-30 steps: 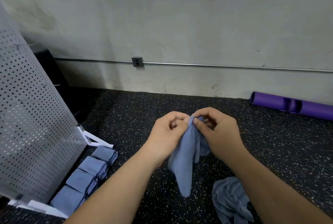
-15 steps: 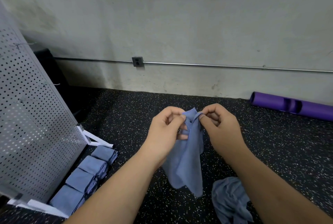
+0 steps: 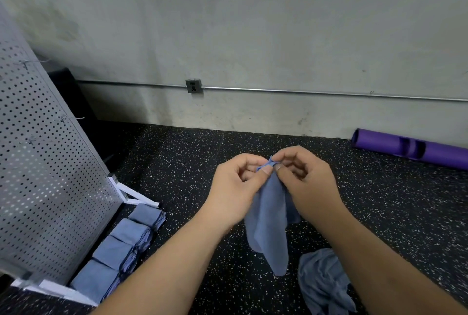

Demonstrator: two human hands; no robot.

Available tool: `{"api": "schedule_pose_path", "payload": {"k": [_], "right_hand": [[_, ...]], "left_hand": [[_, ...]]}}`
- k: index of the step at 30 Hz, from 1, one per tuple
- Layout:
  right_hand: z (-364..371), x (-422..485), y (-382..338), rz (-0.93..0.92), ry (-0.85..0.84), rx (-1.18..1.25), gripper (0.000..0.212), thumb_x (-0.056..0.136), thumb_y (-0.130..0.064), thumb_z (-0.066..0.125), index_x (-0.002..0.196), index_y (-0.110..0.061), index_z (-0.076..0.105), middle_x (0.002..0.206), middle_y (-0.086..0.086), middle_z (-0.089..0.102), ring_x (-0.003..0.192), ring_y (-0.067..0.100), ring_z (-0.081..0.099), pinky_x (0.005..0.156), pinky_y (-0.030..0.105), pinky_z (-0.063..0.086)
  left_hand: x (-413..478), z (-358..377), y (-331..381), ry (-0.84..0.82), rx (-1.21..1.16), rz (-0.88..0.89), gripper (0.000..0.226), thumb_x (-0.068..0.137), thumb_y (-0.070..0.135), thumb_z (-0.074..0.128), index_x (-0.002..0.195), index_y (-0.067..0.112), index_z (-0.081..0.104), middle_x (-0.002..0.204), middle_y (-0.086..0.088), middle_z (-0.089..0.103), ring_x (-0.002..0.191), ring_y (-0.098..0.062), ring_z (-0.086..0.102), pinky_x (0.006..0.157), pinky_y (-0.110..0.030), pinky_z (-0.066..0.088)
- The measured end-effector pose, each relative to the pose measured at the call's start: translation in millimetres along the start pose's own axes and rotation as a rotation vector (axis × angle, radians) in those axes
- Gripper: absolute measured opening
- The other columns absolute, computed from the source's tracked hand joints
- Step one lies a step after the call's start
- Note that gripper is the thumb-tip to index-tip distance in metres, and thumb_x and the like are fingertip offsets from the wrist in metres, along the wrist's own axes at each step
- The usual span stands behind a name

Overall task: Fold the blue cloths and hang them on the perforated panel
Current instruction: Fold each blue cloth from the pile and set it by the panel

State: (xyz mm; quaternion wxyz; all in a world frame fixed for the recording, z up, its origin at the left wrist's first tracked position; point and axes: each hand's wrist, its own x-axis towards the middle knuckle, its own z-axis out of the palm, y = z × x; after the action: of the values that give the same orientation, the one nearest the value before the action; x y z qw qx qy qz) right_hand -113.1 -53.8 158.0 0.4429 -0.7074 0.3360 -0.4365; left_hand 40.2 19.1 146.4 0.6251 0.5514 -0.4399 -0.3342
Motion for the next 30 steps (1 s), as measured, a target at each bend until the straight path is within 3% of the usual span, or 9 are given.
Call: {"api": "schedule_pose_path", "payload": {"k": [6,9,13,16,21,26,30], "right_hand": [[-5.0,1.3,-3.6,-0.015,-0.031,-0.019,0.014,0.095,-0.008,0.077,0.095,-0.021,0.078,0.093,-0.007,0.08,0.09,0.012,0.075,0.084,0.027,0.061],[-5.2,2.5,-4.4,-0.026,-0.025,-0.05,0.014,0.096,-0.01,0.076,0.094,-0.024,0.077,0.091,-0.01,0.079,0.088,0.011,0.074,0.081,0.022,0.06],[-3.7,1.7,-3.2,0.003,-0.008,0.083,0.007,0.098,-0.011,0.074,0.099,-0.017,0.077,0.094,-0.001,0.08,0.091,0.017,0.076,0.08,0.022,0.06],[-0.6,2.3,-2.4,0.05,0.012,0.203,0.005,0.1,-0.011,0.071,0.1,-0.013,0.076,0.095,0.005,0.08,0.092,0.019,0.077,0.079,0.025,0.059],[0.2,1.9,-2.8,0.05,0.009,0.306,0.005,0.1,-0.004,0.07,0.101,-0.005,0.075,0.093,0.006,0.081,0.09,0.014,0.077,0.081,0.023,0.059],[-4.9,8.3,2.0,0.017,-0.038,0.232,0.024,0.095,0.0,0.075,0.112,-0.015,0.078,0.1,0.005,0.08,0.097,0.02,0.076,0.09,0.023,0.059],[-15.4,12.6,4.5,0.012,-0.168,0.132,0.031,0.092,-0.002,0.079,0.118,-0.018,0.079,0.1,0.002,0.079,0.091,0.012,0.073,0.087,0.02,0.058]], "left_hand": [[-0.8,-0.3,1.1,0.034,-0.012,0.021,0.009,0.1,0.012,0.075,0.098,0.019,0.079,0.091,-0.021,0.073,0.075,-0.022,0.06,0.072,-0.036,0.057],[-2.1,0.0,3.6,0.015,-0.064,-0.009,0.006,0.1,0.011,0.074,0.1,0.014,0.079,0.087,-0.011,0.076,0.074,-0.016,0.064,0.07,-0.031,0.057],[-3.6,1.4,6.2,-0.016,-0.115,-0.028,0.007,0.097,0.01,0.077,0.103,0.009,0.079,0.084,-0.004,0.077,0.073,-0.008,0.065,0.073,-0.029,0.058],[-4.8,3.3,7.2,-0.017,-0.132,-0.037,0.013,0.091,0.008,0.083,0.104,0.01,0.08,0.087,-0.019,0.077,0.079,-0.016,0.067,0.086,-0.042,0.061],[-2.1,1.2,2.5,0.04,-0.059,-0.016,0.008,0.093,0.018,0.084,0.099,0.02,0.08,0.081,-0.024,0.07,0.073,-0.022,0.057,0.077,-0.041,0.056],[1.4,-2.0,-3.8,0.05,0.052,0.07,0.01,0.096,0.018,0.081,0.099,0.027,0.078,0.093,-0.004,0.076,0.072,-0.016,0.055,0.073,-0.038,0.055],[2.6,-6.5,-6.4,0.036,0.149,0.109,0.014,0.095,0.016,0.081,0.097,0.029,0.076,0.088,0.003,0.073,0.07,-0.01,0.054,0.067,-0.031,0.05]]}}
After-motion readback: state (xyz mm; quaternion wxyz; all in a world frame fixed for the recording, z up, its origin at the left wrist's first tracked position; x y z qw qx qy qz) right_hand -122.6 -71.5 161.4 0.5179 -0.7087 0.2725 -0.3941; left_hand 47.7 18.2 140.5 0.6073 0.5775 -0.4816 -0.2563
